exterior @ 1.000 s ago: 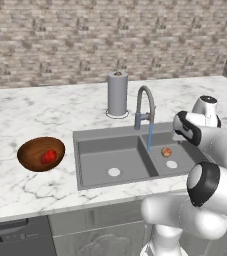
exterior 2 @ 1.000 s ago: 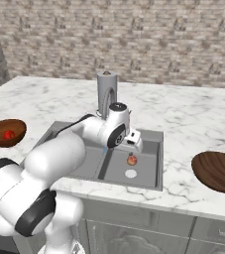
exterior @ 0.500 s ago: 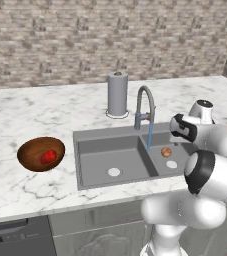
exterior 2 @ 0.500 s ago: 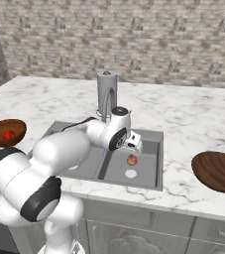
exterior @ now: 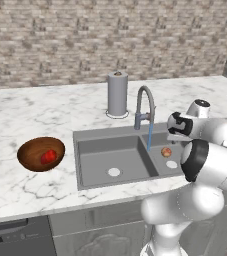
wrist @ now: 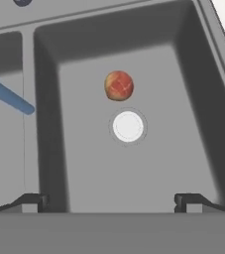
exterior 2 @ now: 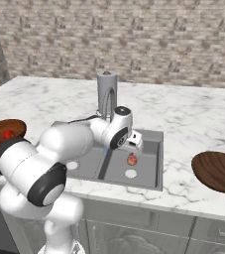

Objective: Pick the tomatos from the sink and place them in one bowl. Place the peach in the other bowl. Then turn off the sink faucet.

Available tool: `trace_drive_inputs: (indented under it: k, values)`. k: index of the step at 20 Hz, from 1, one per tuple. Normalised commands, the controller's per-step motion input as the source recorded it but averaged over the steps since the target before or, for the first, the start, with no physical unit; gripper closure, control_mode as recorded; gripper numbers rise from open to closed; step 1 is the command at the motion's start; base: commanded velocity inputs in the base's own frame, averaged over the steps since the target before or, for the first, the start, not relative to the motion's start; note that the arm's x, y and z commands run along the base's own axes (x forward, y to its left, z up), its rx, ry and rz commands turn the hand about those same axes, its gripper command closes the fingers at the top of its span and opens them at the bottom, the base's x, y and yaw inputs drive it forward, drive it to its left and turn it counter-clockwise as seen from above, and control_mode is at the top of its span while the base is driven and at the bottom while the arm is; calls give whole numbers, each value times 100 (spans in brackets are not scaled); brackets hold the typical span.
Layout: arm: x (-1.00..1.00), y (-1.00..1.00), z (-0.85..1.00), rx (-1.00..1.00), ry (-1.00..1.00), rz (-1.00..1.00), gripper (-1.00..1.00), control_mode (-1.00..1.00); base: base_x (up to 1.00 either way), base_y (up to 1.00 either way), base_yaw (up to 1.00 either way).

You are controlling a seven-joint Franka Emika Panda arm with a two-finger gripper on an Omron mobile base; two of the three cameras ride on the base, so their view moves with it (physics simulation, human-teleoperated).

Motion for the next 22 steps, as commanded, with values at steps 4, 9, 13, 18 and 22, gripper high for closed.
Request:
trace_drive_inputs:
  k: [4, 9, 13, 18, 22]
  values:
    - [20, 0, -14, 0, -7, 0, -100, -100, 0, 0, 0]
    - [13, 0, -33, 0, -8, 0, -100, -100, 0, 0, 0]
    - [8, 0, -26, 0, -4, 0, -100, -100, 0, 0, 0]
    - [7, -1, -18, 0, 0, 0, -100, -100, 0, 0, 0]
    - [9, -8, -12, 0, 0, 0, -100, -100, 0, 0, 0]
